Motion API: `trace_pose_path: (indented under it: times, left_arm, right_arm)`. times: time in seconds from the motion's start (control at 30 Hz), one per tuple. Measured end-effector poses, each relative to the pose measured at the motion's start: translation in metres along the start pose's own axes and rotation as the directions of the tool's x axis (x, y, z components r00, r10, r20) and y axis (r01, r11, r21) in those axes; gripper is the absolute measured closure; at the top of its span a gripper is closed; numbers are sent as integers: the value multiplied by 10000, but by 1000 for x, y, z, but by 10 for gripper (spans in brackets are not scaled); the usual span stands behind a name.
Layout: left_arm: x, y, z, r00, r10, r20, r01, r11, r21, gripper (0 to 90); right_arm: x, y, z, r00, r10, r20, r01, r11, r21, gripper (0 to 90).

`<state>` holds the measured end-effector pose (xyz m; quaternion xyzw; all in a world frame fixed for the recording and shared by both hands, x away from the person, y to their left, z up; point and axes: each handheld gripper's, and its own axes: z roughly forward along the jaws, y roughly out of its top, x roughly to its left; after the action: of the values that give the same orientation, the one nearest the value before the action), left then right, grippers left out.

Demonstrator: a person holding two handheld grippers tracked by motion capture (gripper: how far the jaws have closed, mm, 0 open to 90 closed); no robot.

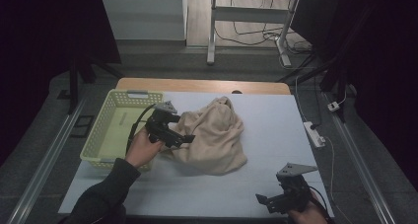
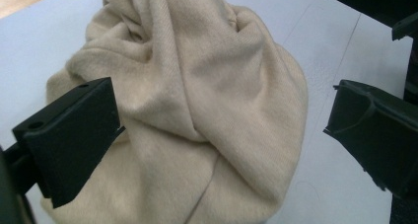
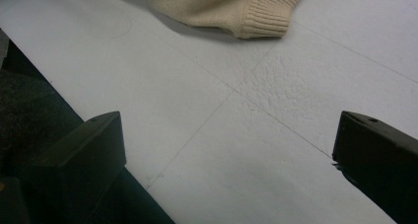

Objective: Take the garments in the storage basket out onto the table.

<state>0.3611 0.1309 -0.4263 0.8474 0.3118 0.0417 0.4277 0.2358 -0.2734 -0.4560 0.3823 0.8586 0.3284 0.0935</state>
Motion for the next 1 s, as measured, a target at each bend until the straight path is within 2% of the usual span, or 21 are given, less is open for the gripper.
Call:
trace_pose_path:
  times: [0.13,0.27,0.43,0.6,0.73,0.87,1.0]
  left_arm:
    - [-4,-6,-4,10000,-82,12,83,9999,-122,0]
    - [-10,-12,-8,9995,80,-303,-85,9998,-161,0]
    - [-17,-22,-14,9992,16,-412,-22,9999,-158,0]
    - [-21,-32,-23,9996,-155,-256,151,9997,-166,0]
    - [-25,-42,-33,9997,-224,-140,220,9995,-238,5]
    - [-30,-54,-46,9991,-215,-365,203,9992,-333,4]
    - [-30,-67,-59,9979,-430,-494,405,9979,-505,3]
  right_arm:
    - [0,0,-1,10000,-8,10,8,10000,-45,0]
    - [1,0,-1,10000,-80,22,80,9999,-80,0]
    - [0,-1,-2,10000,14,69,-13,9998,-175,0]
    - [0,-1,-2,9999,48,111,-45,9997,-229,0]
    - [1,-1,-2,9999,46,144,-43,9998,-217,0]
    - [1,-1,-2,9998,53,166,-49,9998,-215,0]
    - [1,-1,-2,9997,113,212,-108,9997,-230,0]
